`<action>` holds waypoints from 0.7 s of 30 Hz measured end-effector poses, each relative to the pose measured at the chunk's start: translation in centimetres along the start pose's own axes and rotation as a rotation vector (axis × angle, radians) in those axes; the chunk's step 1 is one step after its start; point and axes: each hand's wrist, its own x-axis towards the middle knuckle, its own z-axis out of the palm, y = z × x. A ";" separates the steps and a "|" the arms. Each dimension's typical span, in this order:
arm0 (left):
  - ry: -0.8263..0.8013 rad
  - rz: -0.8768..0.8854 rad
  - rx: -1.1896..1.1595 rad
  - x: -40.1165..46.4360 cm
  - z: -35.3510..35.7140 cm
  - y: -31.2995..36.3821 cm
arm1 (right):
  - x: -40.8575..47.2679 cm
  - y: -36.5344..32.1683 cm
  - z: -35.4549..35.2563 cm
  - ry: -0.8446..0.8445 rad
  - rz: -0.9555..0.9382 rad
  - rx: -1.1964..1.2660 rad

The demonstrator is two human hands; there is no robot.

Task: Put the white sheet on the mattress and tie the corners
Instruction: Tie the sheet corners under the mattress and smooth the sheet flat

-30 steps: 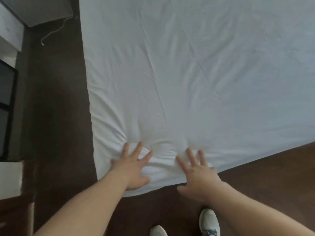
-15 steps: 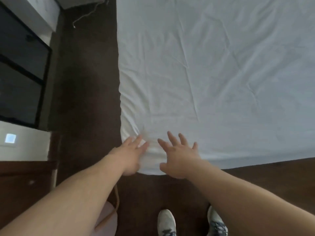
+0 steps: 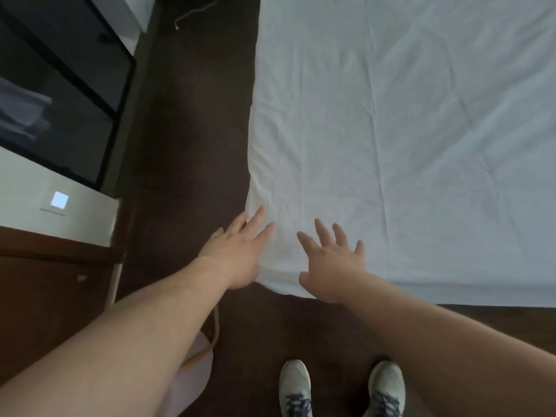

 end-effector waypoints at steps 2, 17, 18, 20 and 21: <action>-0.160 0.047 -0.005 -0.6 2.1 0.4 | -0.6 0.2 2.5 -0.185 -0.021 -0.045; -0.123 0.024 0.011 3.4 -0.8 8.6 | -1.5 13.2 -0.5 0.220 0.380 0.082; -0.243 0.005 0.046 3.1 0.1 8.8 | -2.1 14.4 0.3 0.085 0.362 0.064; -0.411 0.014 0.132 2.4 0.2 9.4 | -4.1 16.0 1.8 -0.211 0.258 0.013; -0.457 0.050 0.156 1.7 -1.2 10.1 | -5.8 16.3 1.6 -0.309 0.230 0.012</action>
